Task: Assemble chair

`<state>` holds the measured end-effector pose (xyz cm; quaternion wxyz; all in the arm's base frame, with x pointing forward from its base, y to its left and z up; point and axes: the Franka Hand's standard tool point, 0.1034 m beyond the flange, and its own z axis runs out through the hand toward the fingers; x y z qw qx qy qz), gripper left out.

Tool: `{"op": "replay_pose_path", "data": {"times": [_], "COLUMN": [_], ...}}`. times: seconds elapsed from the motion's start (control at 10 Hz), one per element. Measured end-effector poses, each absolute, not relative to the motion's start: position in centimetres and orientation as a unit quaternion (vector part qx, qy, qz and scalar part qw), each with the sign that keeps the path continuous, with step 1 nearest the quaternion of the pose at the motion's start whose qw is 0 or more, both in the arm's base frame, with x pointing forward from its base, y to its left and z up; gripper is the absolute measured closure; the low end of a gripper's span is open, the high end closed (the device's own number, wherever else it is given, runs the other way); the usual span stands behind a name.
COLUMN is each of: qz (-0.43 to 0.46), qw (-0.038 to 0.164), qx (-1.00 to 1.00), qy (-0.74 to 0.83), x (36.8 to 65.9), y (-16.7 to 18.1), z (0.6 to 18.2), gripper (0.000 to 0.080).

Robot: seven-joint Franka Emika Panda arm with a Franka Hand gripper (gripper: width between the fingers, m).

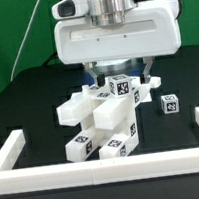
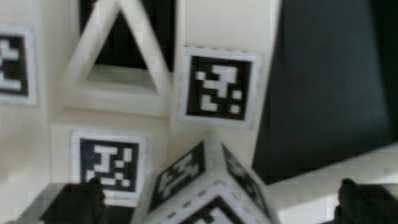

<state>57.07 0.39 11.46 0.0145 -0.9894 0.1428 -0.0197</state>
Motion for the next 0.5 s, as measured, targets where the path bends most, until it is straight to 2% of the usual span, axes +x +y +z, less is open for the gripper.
{"op": "replay_pose_path", "data": {"times": [0.3,0.4,0.5], "qz": [-0.021,-0.024,-0.024], "qw": [0.012,0.005,0.007], "qx": [-0.998,-1.000,-1.000], "qy": [0.060,-0.009,0.019], "x": [57.12,57.29,57.27], "y": [0.23,0.13,0.17], "z": [11.48,11.55,11.53], "gripper": [0.0150,0.0150,0.0150]}}
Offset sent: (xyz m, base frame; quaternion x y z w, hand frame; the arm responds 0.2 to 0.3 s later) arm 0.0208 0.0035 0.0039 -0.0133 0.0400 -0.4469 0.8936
